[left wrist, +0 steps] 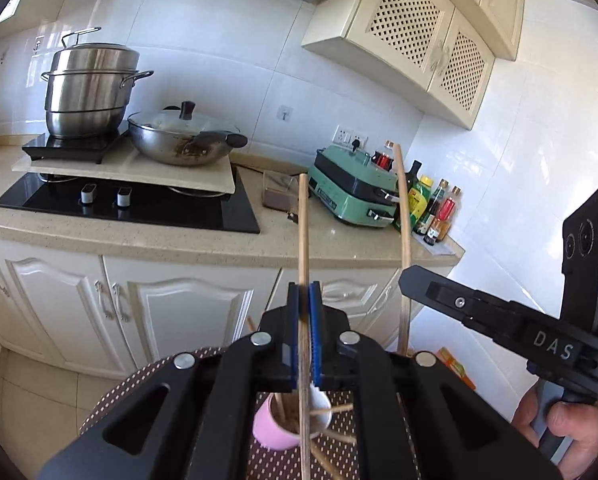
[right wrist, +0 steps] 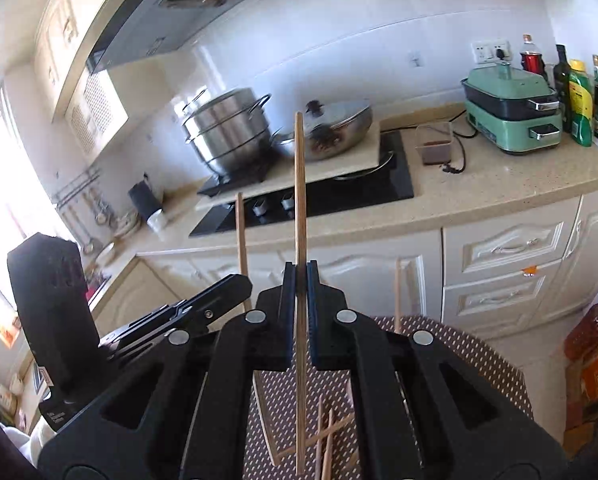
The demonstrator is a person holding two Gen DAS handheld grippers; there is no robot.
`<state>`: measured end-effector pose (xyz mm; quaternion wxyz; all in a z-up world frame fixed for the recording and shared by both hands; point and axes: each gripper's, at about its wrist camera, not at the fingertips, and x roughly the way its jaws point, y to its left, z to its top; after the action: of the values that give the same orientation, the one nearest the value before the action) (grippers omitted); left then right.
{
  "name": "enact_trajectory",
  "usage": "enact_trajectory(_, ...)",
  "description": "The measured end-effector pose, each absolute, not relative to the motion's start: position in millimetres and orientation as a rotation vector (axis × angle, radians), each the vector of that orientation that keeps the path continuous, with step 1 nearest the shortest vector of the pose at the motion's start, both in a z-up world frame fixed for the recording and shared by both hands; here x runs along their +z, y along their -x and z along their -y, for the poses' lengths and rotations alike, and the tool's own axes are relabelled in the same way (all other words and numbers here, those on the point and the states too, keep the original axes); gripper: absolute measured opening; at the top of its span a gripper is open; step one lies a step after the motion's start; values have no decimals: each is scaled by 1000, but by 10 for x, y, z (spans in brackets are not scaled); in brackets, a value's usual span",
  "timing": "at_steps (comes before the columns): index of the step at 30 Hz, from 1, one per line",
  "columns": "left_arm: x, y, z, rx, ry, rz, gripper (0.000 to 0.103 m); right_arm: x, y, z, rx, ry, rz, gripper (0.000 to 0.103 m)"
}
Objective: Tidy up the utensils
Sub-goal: 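Raise the left tool's chopstick over the pink cup while the right tool carries its chopstick there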
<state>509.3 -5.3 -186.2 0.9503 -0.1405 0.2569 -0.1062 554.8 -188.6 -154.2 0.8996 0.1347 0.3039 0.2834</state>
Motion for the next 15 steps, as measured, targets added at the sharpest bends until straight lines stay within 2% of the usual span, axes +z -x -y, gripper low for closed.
enact_trajectory(15,-2197,-5786,246,-170,297,-482,5,-2088,-6230,2091,526,-298,-594,6)
